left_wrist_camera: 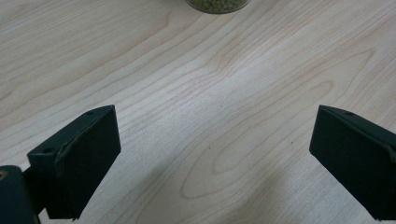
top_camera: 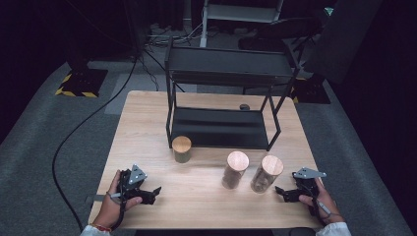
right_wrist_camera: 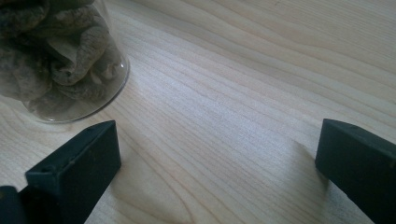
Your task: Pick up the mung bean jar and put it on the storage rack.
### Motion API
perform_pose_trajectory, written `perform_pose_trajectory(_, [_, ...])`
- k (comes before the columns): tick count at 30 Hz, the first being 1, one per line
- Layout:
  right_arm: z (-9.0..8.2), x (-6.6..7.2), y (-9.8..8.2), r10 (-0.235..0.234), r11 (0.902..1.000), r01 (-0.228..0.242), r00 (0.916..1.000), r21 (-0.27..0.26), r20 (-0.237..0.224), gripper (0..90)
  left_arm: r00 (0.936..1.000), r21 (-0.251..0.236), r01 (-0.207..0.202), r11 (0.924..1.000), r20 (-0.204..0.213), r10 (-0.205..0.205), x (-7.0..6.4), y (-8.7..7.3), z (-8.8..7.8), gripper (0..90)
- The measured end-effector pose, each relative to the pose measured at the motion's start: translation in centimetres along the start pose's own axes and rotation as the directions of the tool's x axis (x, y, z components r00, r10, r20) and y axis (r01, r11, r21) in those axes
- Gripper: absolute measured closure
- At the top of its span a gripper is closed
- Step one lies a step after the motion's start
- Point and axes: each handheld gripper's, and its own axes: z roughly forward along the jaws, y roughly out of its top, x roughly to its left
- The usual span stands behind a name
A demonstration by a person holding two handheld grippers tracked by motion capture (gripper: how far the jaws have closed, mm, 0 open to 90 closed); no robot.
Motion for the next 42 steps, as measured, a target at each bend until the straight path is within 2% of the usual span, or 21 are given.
perform_pose_trajectory(20, [0.0, 0.0, 0.0, 0.0, 1.0, 0.0, 1.0, 0.0, 0.0, 0.0, 0.9996, -0.027, -0.026, 0.9993, 0.01, 0.026, -0.2, 1.7, 0.7, 1.5])
perform_pose_trajectory(40, [0.0, 0.0, 0.0, 0.0, 1.0, 0.0, 1.0, 0.0, 0.0, 0.0, 0.9985, -0.06, -0.047, 0.9971, 0.025, 0.049, -0.3, 4.3, 2.7, 1.6])
perform_pose_trajectory(42, [0.0, 0.0, 0.0, 0.0, 1.0, 0.0, 1.0, 0.0, 0.0, 0.0, 0.9983, -0.07, -0.041, 0.9967, 0.039, 0.044, -0.2, 4.6, 2.8, 1.8])
